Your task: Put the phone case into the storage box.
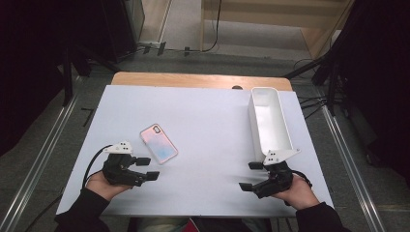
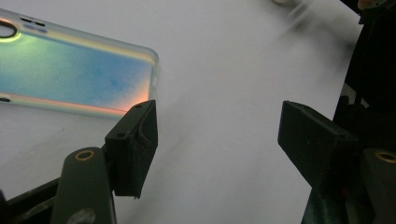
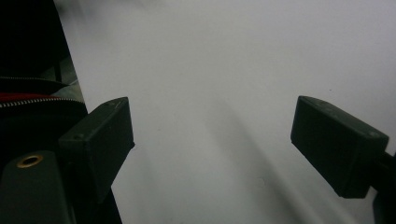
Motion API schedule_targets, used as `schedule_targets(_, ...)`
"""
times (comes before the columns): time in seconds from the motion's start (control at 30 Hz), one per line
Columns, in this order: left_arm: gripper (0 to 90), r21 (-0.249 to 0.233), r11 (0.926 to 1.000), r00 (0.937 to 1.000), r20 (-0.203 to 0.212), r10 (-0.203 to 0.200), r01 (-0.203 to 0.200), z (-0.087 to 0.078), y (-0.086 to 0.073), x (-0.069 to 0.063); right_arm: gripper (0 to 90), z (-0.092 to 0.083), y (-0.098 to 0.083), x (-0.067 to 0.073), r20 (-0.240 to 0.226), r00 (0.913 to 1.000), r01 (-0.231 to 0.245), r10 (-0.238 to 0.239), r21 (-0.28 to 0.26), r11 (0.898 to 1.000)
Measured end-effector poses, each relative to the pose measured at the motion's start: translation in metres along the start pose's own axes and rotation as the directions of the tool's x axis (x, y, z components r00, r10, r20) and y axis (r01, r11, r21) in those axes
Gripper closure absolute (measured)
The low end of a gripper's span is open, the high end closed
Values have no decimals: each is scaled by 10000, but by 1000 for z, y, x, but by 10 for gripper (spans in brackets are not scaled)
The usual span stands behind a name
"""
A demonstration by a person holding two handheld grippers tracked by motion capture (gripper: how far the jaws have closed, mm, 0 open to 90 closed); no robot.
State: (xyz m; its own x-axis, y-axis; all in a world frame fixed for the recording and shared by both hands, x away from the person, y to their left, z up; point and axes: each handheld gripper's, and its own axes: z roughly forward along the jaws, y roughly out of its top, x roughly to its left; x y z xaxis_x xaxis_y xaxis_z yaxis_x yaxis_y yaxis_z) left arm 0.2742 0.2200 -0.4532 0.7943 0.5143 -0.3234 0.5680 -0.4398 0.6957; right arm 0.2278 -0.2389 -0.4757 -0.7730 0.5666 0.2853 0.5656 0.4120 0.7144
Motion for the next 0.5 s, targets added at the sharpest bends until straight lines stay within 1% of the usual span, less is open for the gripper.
schedule_targets(0.37, 285, 53, 10000, 10000, 1, -84, 84, -1, 0, 1, 118, -1, 0, 0, -61, 10000, -36, 36, -66, 10000)
schedule_targets(0.5, 285, 81, 9999, 9999, -19, -136, 136, -1, 0, 1, 118, -1, 0, 0, -55, 10000, 22, -22, -72, 10000)
